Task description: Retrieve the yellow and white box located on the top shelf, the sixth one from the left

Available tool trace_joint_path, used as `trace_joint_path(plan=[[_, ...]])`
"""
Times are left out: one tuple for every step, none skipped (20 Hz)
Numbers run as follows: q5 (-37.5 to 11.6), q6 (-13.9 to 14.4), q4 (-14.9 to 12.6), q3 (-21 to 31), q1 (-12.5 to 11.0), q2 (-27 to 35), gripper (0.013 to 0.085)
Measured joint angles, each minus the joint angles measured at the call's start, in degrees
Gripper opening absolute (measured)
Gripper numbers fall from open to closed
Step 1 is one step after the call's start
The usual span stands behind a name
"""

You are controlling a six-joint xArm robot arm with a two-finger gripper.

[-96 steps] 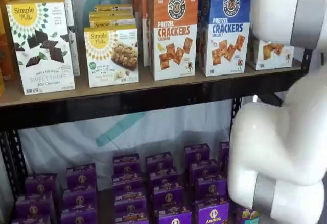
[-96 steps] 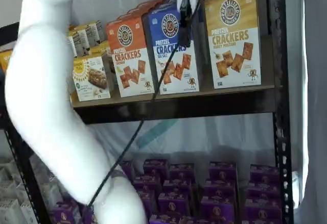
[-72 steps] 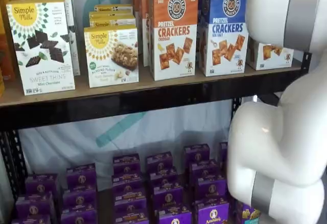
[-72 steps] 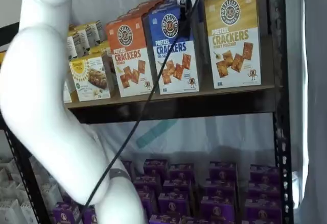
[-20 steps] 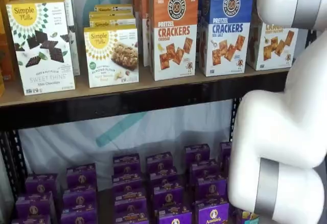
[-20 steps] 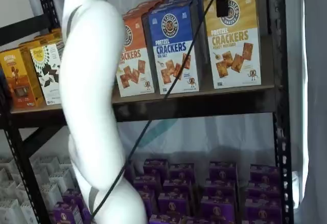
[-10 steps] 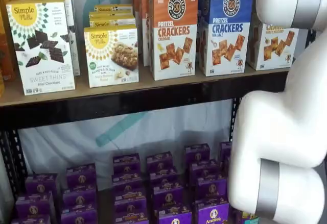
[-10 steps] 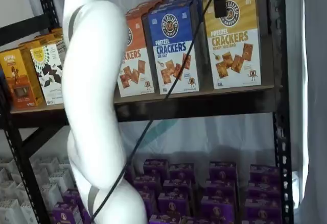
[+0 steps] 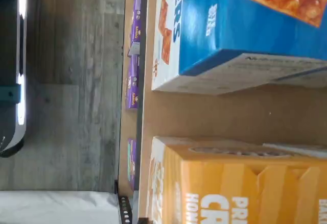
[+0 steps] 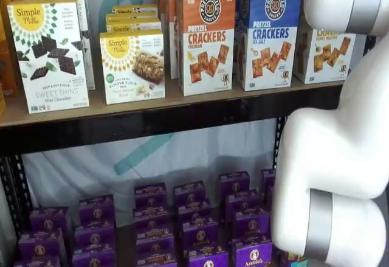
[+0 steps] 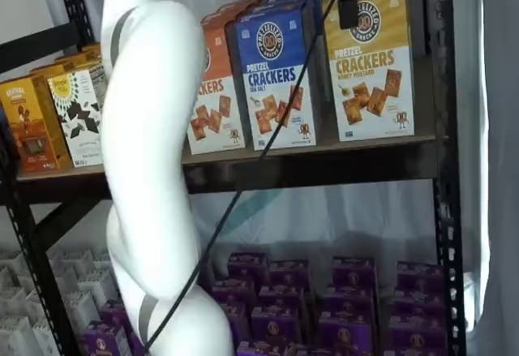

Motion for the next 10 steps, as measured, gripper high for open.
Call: trace_joint_path(plan=[[-0.09,0.0,0.05,0.02,0.0,0.0,0.073],[-0.15,0.0,0.05,0.01,0.0,0.0,0.073],[-0.19,-0.01,-0.01,-0.02,0.01,0.03,0.073],[-0.2,-0.02,-0.1,-0.11,0.03,0.1,0.073],[-0.19,-0.05,-0.15,-0.22,0.04,0.18,0.073],[-0.21,-0.06,-0.14,-0.27,0.03,0.22,0.073],[-0.23,-0.07,-0.06,-0.35,-0.01,0.27,0.069],[-0.21,-0.07,0.02,-0.44,-0.05,0.33,0.069],[-0.13,-0.06,0.1,-0.61,-0.07,0.42,0.065],[-0.07,-0.04,0.11,-0.68,-0.07,0.46,0.065]])
